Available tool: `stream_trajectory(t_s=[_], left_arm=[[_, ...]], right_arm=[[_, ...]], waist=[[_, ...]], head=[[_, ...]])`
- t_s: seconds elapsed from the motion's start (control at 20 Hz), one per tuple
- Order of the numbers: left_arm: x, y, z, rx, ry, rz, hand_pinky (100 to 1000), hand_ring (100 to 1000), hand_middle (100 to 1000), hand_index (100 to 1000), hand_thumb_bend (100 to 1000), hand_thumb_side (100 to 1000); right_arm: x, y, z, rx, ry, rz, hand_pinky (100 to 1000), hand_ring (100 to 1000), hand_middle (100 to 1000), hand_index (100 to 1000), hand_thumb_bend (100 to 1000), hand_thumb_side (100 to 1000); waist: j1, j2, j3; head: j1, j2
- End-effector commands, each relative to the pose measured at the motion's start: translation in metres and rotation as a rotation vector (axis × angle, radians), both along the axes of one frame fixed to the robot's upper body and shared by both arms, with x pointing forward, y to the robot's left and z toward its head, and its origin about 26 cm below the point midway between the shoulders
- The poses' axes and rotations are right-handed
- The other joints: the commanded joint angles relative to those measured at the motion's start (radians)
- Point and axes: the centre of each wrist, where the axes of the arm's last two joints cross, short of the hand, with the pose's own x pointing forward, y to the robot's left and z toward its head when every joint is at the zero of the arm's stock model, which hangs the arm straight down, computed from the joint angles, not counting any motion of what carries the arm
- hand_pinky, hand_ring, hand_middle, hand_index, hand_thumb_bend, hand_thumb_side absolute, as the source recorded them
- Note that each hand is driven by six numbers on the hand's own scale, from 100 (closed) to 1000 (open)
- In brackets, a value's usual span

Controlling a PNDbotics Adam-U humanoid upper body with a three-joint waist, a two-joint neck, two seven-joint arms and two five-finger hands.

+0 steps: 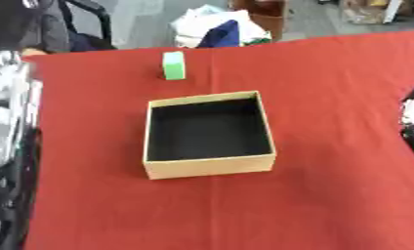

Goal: Pick up objects on the table and place them in the box.

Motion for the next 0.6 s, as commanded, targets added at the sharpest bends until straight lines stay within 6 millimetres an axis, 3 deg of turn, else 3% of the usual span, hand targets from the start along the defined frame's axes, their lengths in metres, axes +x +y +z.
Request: stream_trajectory(t_s=[0.05, 0.2, 0.35, 0.45, 0.6], left_arm=[[0.006, 0.021, 0.039, -0.056, -0.037, 0.066, 688, 655, 620, 785, 281, 352], [0.030, 0.043, 0.069, -0.174, -0.001, 0.089, 680, 650, 615, 777, 257, 375], [0.070, 0.063, 0.073, -0.287, 0.136, 0.061, 670, 643, 607, 771, 202, 436], [0.107, 0.077, 0.057, -0.354, 0.310, 0.082, 658, 630, 598, 771, 132, 491], [0.158, 0.094, 0.008, -0.405, 0.586, 0.202, 647, 619, 584, 772, 100, 523]], right_arm=[[0.000, 0.000, 0.003, -0.010, -0.006, 0.019, 546, 752, 512, 834, 100, 553], [-0.001, 0.001, 0.002, -0.012, 0.001, 0.029, 545, 752, 511, 833, 100, 554], [-0.001, 0.001, 0.000, -0.016, 0.009, 0.037, 545, 752, 511, 833, 100, 554], [-0.002, 0.002, -0.001, -0.021, 0.012, 0.048, 546, 753, 512, 833, 100, 555], [-0.002, 0.002, -0.003, -0.027, 0.018, 0.057, 546, 753, 512, 833, 100, 556]], waist=[[-0.005, -0.021, -0.007], [-0.001, -0.027, -0.022], [0.006, -0.032, -0.034], [0.012, -0.037, -0.041], [0.021, -0.044, -0.051]], head=[[0.009, 0.009], [0.016, 0.023], [0.013, 0.039], [0.007, 0.053], [0.008, 0.069]])
